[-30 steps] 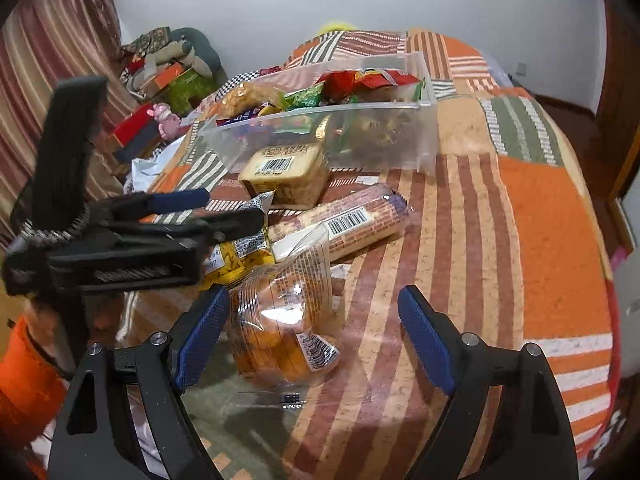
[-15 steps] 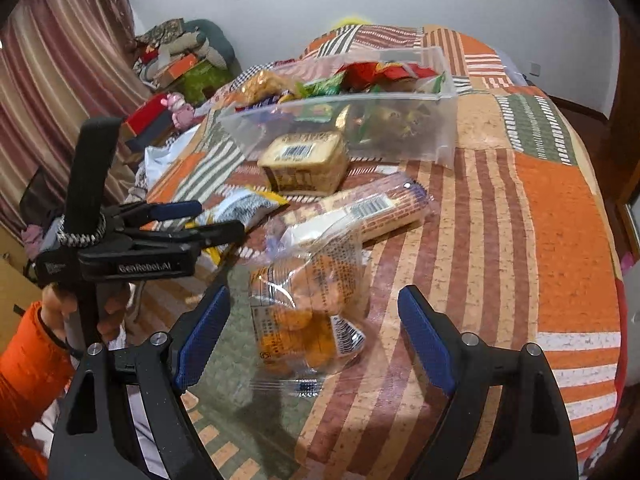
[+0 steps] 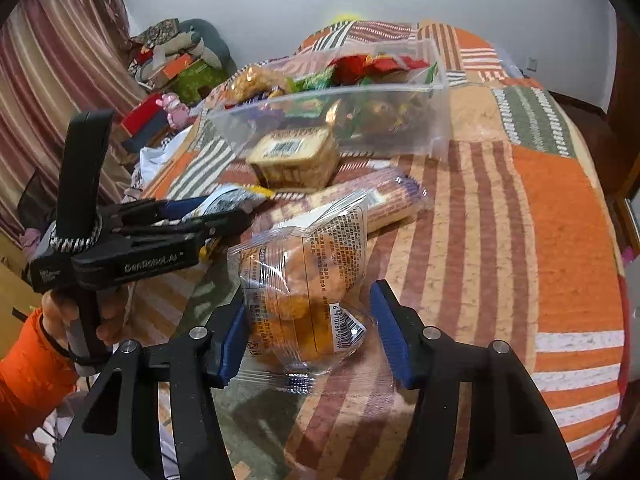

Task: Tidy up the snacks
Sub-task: 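Carry the fries bag and candy bag into the clear box, open both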

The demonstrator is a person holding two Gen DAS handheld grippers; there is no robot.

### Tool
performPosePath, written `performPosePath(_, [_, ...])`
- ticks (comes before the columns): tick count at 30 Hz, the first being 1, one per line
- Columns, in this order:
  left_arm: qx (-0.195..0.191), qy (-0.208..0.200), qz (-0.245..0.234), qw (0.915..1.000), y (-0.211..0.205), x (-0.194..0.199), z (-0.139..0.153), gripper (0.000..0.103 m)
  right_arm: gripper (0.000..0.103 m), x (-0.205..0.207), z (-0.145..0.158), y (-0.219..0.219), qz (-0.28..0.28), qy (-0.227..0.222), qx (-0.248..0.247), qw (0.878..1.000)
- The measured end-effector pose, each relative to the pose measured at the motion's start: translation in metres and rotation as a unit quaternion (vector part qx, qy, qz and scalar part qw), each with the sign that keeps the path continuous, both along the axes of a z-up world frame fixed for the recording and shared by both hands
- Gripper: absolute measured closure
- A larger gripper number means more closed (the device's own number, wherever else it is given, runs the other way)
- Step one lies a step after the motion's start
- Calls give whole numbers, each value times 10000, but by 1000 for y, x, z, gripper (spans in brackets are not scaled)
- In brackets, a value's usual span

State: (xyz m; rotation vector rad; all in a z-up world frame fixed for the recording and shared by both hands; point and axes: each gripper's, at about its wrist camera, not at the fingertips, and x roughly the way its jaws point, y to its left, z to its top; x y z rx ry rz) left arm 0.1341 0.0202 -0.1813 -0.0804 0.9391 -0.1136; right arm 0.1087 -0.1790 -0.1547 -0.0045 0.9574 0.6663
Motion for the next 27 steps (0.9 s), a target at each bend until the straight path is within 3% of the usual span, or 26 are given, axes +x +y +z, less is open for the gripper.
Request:
performPosePath(17, [-188, -1132, 132, 9933, 17, 10, 91, 49, 49, 43, 64, 11, -225, -950, 338, 9947])
performPosePath(27, [48, -1689, 306, 9851, 27, 43, 133, 49, 49, 74, 105, 30, -206, -1508, 629, 9863])
